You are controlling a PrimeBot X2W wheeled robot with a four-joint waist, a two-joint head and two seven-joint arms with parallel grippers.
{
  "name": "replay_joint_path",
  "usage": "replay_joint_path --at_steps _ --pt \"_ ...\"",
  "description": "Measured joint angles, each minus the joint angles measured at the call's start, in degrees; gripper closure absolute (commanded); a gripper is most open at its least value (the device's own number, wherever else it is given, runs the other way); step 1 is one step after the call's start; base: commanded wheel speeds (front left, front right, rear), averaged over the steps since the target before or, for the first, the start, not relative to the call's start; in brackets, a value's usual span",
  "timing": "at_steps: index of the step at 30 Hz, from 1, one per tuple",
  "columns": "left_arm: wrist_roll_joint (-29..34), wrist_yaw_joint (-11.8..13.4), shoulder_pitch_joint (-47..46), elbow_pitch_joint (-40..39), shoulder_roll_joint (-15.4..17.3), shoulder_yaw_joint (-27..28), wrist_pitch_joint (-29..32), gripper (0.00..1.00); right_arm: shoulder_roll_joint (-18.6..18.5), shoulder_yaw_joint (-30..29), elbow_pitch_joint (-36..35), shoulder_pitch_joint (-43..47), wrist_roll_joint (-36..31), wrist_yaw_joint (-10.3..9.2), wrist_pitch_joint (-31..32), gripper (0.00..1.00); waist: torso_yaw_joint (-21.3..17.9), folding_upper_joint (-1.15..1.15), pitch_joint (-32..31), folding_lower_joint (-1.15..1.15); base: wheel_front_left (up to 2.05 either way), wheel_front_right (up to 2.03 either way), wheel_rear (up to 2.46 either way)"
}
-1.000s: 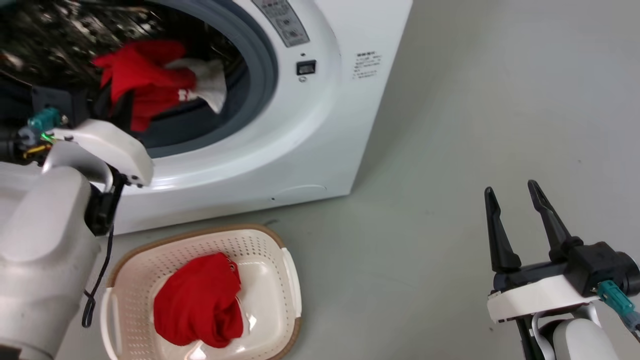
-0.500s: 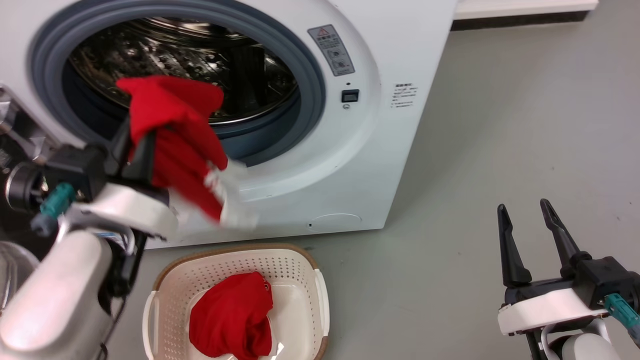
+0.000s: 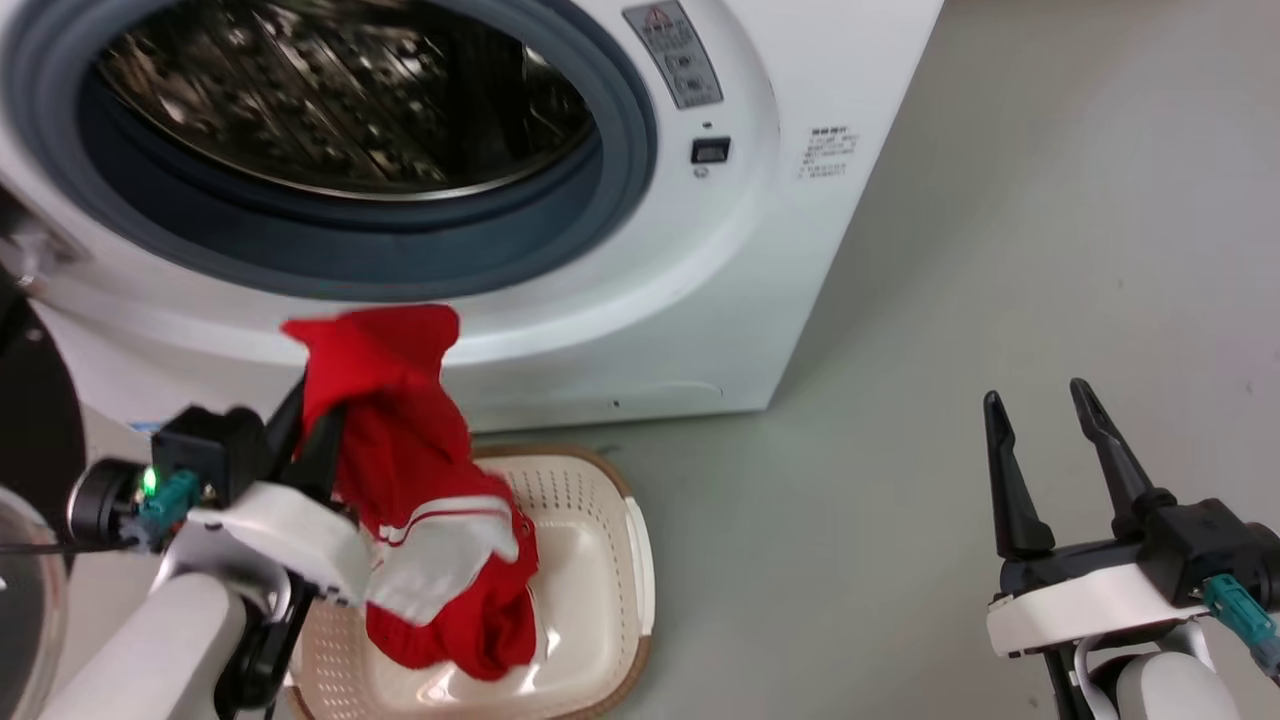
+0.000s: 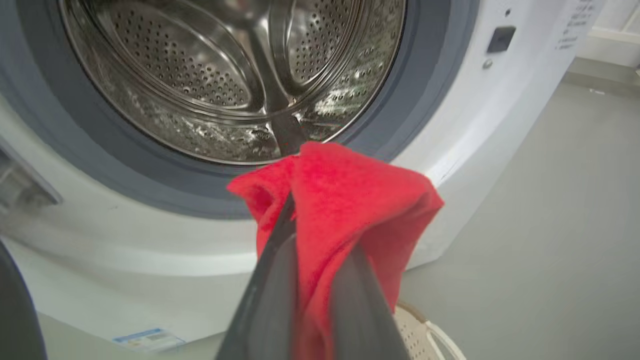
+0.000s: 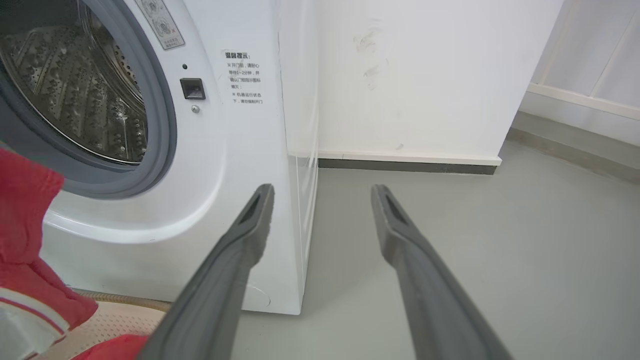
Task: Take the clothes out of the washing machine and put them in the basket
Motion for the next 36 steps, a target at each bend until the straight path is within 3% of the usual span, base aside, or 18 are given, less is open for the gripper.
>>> replay_joint_path --at_steps 6,7,10,13,19,26,36 --pt "-1.3 -5.9 0.0 15.0 -2.8 -1.7 -2.1 1.0 0.0 -0.2 -0.6 -0.9 -0.8 0.0 0.0 0.0 -1.3 0.0 5.4 0.01 0.0 0.0 0.0" --pt "-1.4 -8.4 -1.4 19.9 -4.1 -3.0 -1.8 1.0 0.0 -0.4 -1.2 -1.3 -1.3 0.0 0.0 0.0 -1.7 0.0 7.5 0.01 0.0 0.0 0.0" --pt "-1.3 -10.1 -4.2 24.2 -5.6 -3.9 -1.5 1.0 0.0 -0.9 -2.0 -1.6 -2.1 -0.01 0.0 0.0 -2.0 0.0 9.8 0.01 0.0 0.0 0.0" --pt "0.4 -12.8 -10.4 33.5 -8.6 -6.4 -0.9 1.0 0.0 -1.5 -3.3 -2.9 -3.4 0.0 0.0 0.0 -2.3 0.0 14.8 0.02 0.0 0.0 0.0" --pt "2.6 -15.0 -18.2 46.8 -11.9 -9.4 -0.1 1.0 0.0 -1.3 -5.8 -4.8 -4.3 -0.01 0.0 0.0 -2.5 0.0 22.4 0.02 0.0 0.0 0.0" --pt "1.7 -15.6 -25.2 59.4 -14.4 -8.7 -1.1 1.0 0.0 -1.3 -7.7 -5.6 -4.7 0.0 0.0 0.0 -2.9 0.0 29.9 0.02 0.0 0.0 0.0" --pt "-0.1 -16.1 -29.6 66.1 -18.4 -7.8 -2.1 1.0 0.0 -1.7 -8.5 -5.7 -5.2 0.0 0.0 0.0 -2.6 0.0 34.7 0.02 0.0 0.0 0.0"
